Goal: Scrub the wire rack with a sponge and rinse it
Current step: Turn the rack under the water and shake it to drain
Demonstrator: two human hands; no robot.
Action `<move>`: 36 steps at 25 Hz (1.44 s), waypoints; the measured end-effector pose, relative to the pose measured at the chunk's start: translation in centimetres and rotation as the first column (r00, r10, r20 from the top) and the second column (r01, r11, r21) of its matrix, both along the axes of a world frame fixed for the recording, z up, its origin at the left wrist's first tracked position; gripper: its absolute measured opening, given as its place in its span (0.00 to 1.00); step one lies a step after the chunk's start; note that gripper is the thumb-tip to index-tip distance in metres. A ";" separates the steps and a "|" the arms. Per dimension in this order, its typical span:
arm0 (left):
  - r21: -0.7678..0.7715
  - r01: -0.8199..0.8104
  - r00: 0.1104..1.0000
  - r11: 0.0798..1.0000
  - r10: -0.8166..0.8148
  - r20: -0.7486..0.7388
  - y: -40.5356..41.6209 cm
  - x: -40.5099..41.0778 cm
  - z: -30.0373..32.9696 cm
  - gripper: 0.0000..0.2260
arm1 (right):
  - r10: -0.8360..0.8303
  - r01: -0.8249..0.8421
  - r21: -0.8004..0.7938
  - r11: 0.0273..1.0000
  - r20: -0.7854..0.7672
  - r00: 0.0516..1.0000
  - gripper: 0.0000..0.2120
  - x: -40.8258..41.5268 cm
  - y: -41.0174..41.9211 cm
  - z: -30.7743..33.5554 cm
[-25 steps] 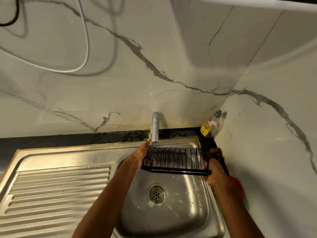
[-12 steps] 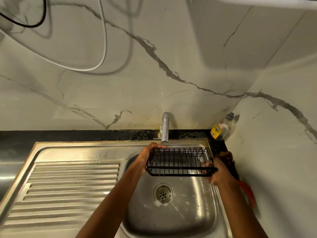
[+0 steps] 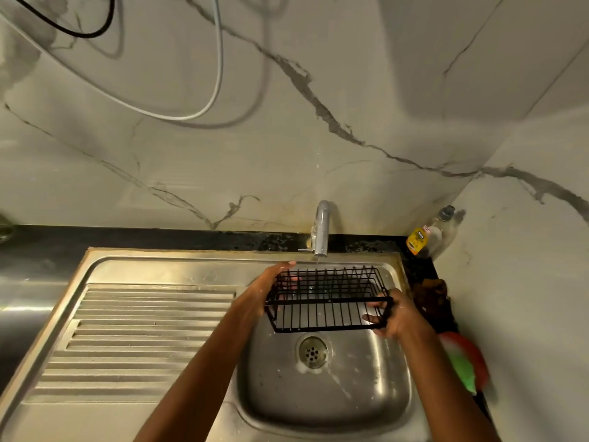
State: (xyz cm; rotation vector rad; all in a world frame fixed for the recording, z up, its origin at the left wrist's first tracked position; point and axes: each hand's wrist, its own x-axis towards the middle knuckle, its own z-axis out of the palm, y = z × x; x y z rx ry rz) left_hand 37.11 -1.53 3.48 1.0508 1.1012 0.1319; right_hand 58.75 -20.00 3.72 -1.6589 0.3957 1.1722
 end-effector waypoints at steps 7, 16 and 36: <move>-0.097 0.087 0.996 0.991 -0.084 0.033 -2.4 7.2 2.3 0.25 | -0.003 0.012 -0.108 0.994 0.082 0.997 0.09 4.7 -6.1 1.2; -0.071 0.010 0.999 0.997 -0.013 -0.036 0.6 2.4 -0.2 0.51 | 0.191 -0.186 -0.113 0.976 0.037 0.981 0.10 2.7 -3.1 -0.4; -0.122 -0.317 0.948 0.940 0.318 -0.013 -2.4 -10.0 0.5 0.37 | 0.336 -0.331 0.060 0.942 -0.088 0.938 0.23 -4.0 4.8 -1.8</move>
